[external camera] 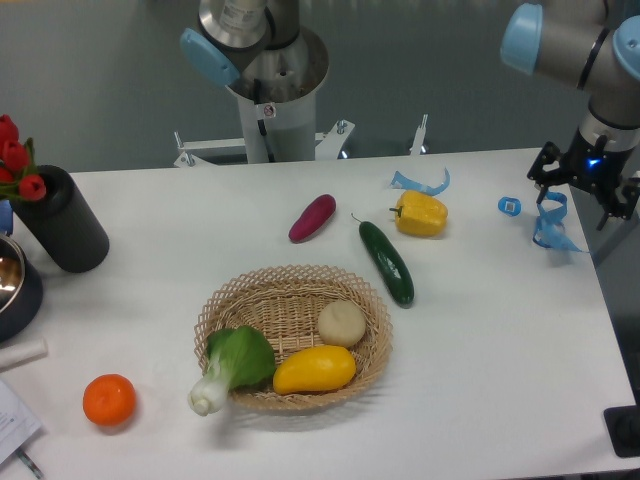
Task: Pick up the yellow pepper from the table
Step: 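Move the open gripper toward the yellow bell pepper and lower it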
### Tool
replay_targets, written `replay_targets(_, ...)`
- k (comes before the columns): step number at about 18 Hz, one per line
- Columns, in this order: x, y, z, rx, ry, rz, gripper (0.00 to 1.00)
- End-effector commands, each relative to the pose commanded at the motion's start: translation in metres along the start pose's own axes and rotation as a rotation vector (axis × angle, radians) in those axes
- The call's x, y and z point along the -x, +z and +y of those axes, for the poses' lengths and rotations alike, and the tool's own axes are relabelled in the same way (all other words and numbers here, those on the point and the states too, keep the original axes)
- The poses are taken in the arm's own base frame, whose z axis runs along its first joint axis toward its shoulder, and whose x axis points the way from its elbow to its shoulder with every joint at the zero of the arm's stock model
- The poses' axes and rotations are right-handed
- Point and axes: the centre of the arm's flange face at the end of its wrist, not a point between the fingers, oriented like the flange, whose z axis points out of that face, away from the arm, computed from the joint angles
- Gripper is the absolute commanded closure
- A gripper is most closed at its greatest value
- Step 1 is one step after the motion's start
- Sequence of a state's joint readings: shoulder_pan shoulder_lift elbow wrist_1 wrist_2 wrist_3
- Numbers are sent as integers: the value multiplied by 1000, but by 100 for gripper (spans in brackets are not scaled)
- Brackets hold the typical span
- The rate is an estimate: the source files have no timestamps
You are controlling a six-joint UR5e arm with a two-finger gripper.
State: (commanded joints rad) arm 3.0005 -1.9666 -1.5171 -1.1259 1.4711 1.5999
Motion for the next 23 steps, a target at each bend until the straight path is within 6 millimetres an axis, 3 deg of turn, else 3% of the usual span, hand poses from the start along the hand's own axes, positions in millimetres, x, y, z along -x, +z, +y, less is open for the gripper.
replay_targets(5, 0, 0, 2, -24, -5, 0, 0)
replay_targets(8, -7, 12, 4, -53, -17, 26, 0)
replay_targets(10, -22, 29, 16, -149, -56, 41, 0)
replay_targets(13, -43, 40, 36, -161, -76, -22, 0)
replay_targets(21, -81, 59, 33, -68, 292, 24, 0)
replay_targets(23, -93, 64, 20, -55, 377, 43, 0)
